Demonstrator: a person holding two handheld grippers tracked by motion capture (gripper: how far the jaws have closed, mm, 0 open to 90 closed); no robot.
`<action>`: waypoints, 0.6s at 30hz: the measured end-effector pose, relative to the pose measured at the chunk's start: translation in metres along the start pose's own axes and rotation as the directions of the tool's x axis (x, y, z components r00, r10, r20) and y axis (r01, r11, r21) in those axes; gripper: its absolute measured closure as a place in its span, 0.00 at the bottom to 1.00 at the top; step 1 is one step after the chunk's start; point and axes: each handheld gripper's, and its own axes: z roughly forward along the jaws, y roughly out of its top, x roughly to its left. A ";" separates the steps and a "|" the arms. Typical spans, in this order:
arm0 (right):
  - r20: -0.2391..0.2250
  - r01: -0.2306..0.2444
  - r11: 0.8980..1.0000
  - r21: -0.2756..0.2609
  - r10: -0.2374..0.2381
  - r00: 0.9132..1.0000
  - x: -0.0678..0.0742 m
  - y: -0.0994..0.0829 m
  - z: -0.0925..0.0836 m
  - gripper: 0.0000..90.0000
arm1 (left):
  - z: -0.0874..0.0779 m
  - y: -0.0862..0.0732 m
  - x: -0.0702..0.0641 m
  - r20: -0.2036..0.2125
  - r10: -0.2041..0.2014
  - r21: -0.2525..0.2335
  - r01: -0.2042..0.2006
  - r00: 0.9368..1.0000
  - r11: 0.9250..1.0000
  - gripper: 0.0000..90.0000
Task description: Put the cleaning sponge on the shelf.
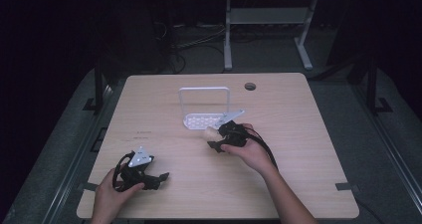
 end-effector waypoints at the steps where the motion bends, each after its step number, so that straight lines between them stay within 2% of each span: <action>1: 0.000 -0.003 1.000 -0.003 0.003 1.000 -0.001 0.003 0.001 0.45 | 0.000 0.000 0.000 0.000 0.000 0.000 0.000 1.000 1.000 0.15; 18: 0.033 -0.023 1.000 0.001 0.023 0.999 -0.014 0.019 0.016 0.45 | 0.000 0.000 0.000 0.000 0.005 0.004 -0.005 1.000 1.000 0.15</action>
